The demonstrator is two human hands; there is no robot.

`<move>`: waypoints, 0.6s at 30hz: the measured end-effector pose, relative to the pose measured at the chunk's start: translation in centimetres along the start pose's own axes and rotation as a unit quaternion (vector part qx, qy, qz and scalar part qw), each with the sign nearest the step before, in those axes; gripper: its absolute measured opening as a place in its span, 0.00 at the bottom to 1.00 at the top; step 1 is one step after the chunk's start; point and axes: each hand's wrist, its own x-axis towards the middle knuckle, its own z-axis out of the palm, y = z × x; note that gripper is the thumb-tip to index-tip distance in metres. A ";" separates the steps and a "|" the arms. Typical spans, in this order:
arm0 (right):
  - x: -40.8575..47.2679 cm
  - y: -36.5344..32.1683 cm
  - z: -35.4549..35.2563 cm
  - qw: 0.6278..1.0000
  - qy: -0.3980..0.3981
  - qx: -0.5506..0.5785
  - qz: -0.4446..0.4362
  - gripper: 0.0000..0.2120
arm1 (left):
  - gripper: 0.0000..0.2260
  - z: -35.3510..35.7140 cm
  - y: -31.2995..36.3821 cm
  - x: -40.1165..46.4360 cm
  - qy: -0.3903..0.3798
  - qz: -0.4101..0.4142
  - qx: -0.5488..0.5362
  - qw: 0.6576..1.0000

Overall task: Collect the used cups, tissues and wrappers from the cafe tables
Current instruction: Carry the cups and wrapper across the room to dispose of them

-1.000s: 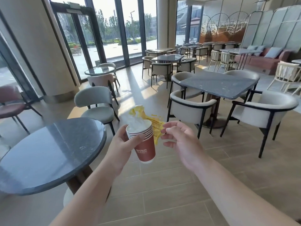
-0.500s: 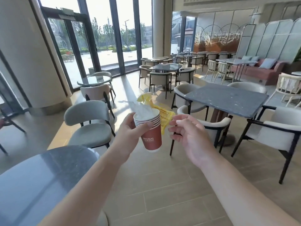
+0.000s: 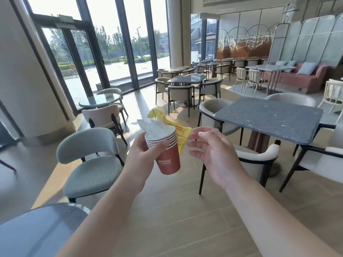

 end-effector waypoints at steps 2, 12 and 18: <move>4.5 0.3 -0.8 1.000 -0.004 0.014 -0.008 0.08 | 0.27 1.2 -0.7 4.5 0.013 0.006 -0.009 1.000; 24.8 -1.7 -5.5 0.999 -0.002 -0.003 -0.045 0.07 | 0.28 6.4 -2.3 25.4 0.014 0.038 -0.025 0.999; 32.5 -0.9 -6.6 0.999 0.010 -0.006 -0.040 0.07 | 0.29 6.5 -3.8 33.5 0.015 0.040 -0.022 0.999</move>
